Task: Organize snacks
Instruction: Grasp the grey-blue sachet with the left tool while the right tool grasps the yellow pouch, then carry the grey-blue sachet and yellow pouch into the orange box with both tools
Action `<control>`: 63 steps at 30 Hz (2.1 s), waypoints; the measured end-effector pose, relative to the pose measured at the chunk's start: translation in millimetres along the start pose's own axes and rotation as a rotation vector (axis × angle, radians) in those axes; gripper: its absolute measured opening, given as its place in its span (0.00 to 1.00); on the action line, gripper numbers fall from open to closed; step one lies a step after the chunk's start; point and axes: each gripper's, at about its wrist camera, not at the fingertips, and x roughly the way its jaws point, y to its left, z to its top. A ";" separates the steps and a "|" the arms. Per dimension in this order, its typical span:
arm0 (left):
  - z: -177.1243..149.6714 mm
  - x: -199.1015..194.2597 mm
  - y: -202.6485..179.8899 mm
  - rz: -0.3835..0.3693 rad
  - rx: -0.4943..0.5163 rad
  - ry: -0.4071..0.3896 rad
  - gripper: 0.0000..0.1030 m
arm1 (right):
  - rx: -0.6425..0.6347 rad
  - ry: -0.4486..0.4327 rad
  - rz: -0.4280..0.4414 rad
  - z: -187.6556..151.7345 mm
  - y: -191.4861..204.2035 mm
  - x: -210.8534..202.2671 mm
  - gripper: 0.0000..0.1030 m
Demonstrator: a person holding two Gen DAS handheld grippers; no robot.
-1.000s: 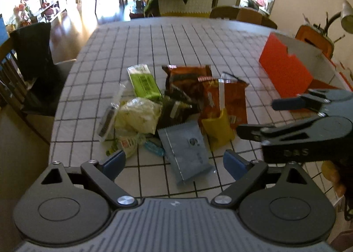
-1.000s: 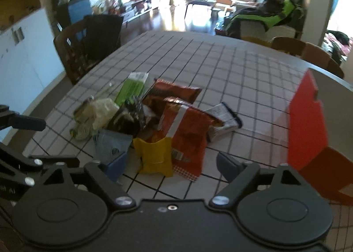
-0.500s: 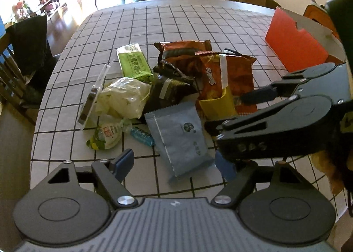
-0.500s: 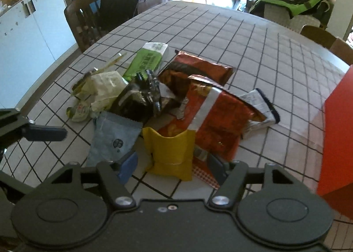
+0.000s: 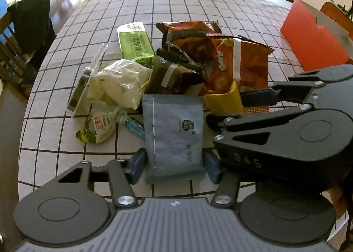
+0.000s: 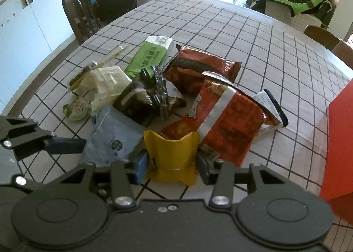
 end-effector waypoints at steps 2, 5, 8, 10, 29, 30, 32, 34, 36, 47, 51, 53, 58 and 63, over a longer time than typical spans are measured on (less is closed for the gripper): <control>-0.2 0.5 1.5 -0.002 -0.001 -0.004 0.48 | 0.009 -0.001 -0.001 -0.2 -1.2 -1.0 0.42; -0.4 -0.1 4.9 -0.012 -0.018 -0.002 0.46 | 0.031 -0.004 -0.002 -1.4 -3.8 -3.3 0.40; -1.6 -1.6 5.7 -0.014 -0.020 0.000 0.46 | 0.055 -0.012 0.005 -4.7 -6.9 -8.7 0.38; -3.0 -3.9 7.7 -0.018 -0.026 -0.003 0.46 | 0.075 -0.020 0.009 -7.7 -9.9 -13.4 0.37; 6.0 -62.7 -28.8 -0.059 0.060 -0.105 0.46 | 0.274 -0.146 0.013 -38.8 -57.5 -97.7 0.35; 8.9 -66.2 -33.3 -0.060 0.069 -0.113 0.46 | 0.286 -0.157 0.008 -40.0 -61.6 -104.4 0.35; 15.7 -73.4 -43.8 -0.068 0.091 -0.128 0.46 | 0.305 -0.178 -0.001 -42.7 -70.6 -117.6 0.35; 22.6 -80.7 -55.9 -0.077 0.113 -0.147 0.46 | 0.325 -0.203 -0.017 -45.7 -82.7 -131.9 0.35; 29.8 -87.4 -67.8 -0.089 0.136 -0.168 0.46 | 0.335 -0.222 -0.033 -47.5 -94.5 -142.8 0.35; 70.4 -101.4 -156.7 -0.176 0.250 -0.227 0.46 | 0.403 -0.297 -0.140 -65.8 -175.8 -185.5 0.35; 86.2 -94.5 -190.3 -0.197 0.279 -0.216 0.46 | 0.427 -0.298 -0.182 -76.6 -206.5 -190.9 0.36; 94.1 -91.1 -206.4 -0.206 0.291 -0.207 0.46 | 0.443 -0.295 -0.199 -82.6 -223.2 -192.7 0.36; 115.6 -77.7 -244.1 -0.210 0.307 -0.187 0.46 | 0.481 -0.270 -0.225 -94.9 -259.2 -189.5 0.36; 131.8 -56.7 -276.9 -0.203 0.313 -0.141 0.46 | 0.501 -0.240 -0.251 -104.8 -294.5 -184.9 0.36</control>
